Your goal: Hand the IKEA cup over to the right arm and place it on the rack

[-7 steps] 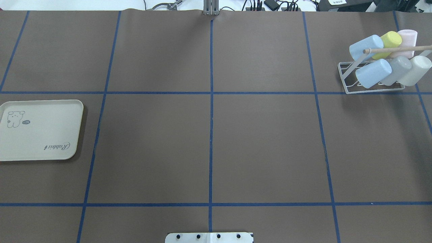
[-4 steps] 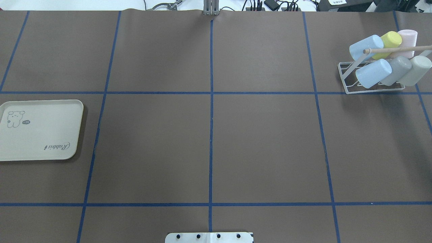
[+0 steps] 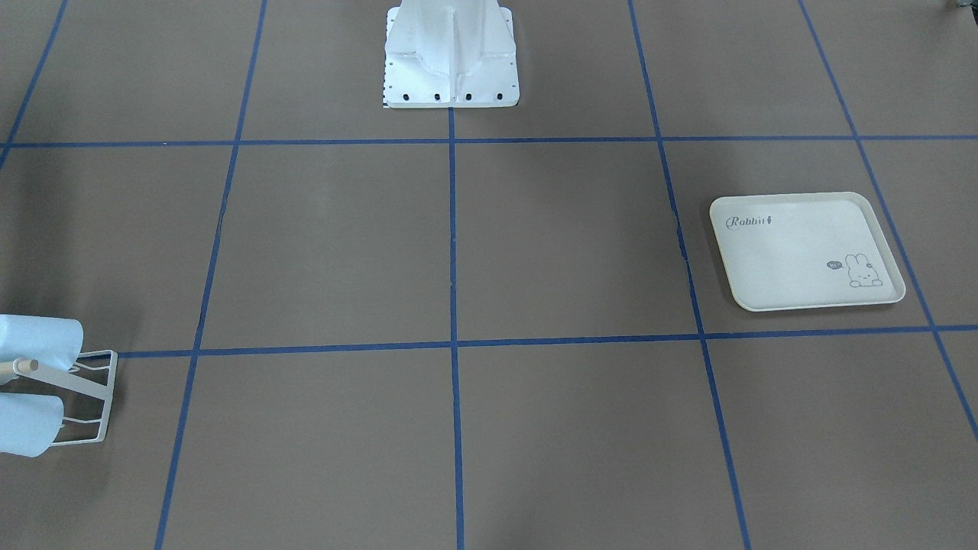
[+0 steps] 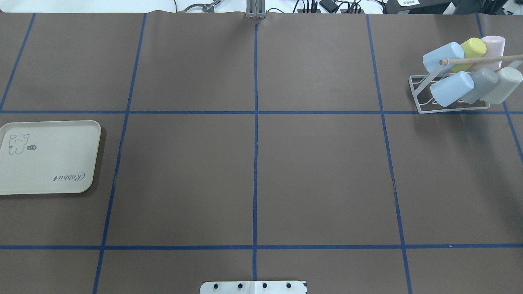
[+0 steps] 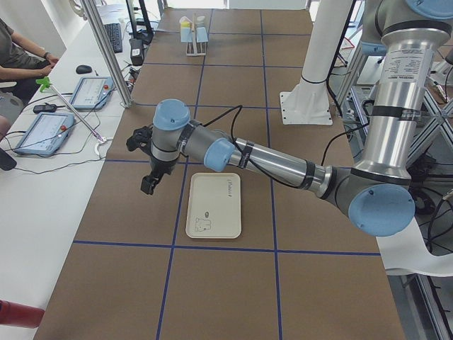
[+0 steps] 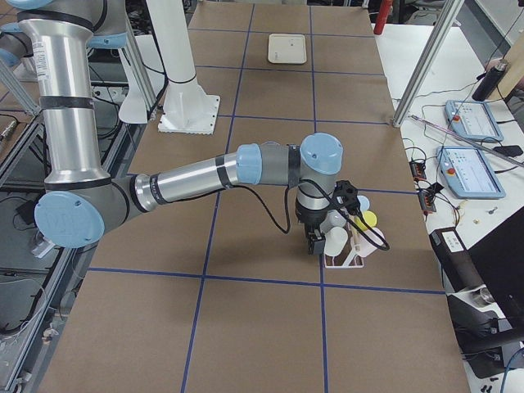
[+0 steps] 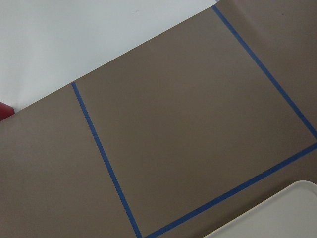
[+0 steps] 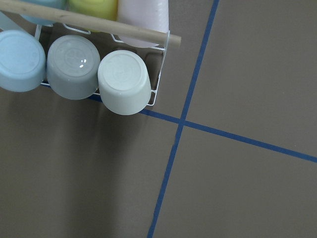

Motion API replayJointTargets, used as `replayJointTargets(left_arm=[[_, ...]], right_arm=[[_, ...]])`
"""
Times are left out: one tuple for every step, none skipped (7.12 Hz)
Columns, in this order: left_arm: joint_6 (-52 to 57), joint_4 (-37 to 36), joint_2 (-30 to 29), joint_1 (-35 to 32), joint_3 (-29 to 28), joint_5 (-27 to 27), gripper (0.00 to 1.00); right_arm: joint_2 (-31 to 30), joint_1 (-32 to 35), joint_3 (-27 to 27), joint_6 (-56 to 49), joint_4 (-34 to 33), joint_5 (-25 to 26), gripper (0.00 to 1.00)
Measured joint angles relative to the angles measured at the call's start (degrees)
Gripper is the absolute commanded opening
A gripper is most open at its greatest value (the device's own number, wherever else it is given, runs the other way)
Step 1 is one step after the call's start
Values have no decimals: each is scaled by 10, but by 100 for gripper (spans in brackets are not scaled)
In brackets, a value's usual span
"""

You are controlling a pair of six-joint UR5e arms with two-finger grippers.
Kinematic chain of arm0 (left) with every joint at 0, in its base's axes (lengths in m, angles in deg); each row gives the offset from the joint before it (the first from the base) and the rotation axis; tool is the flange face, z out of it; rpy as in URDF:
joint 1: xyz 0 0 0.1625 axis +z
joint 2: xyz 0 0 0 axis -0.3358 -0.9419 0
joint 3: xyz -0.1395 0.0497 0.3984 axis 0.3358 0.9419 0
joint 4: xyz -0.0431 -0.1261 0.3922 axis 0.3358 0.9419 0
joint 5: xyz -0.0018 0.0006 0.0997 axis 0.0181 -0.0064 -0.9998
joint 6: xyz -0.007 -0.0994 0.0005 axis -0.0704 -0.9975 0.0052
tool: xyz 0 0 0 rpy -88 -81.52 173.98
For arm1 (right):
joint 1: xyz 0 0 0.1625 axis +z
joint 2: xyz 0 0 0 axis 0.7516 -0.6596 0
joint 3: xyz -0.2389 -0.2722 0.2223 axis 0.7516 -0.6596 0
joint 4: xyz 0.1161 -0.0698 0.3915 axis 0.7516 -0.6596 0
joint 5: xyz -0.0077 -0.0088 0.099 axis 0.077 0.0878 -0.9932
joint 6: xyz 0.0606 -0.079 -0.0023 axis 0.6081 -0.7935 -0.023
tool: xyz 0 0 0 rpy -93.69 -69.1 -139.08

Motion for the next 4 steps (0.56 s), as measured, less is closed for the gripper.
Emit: replayJointTargets(left_arm=[[-1, -1, 4, -6, -16, 1, 100], [-1, -3, 7, -9, -26, 2, 100], [0, -2, 15, -10, -31, 2, 100], [1, 9, 38, -12, -24, 3, 100]], right_arm=[[-2, 0, -1, 3, 0, -11, 100], [-3, 0, -4, 4, -2, -26, 100], [-7, -1, -8, 4, -2, -32, 100], [-15, -1, -9, 4, 0, -35, 100]])
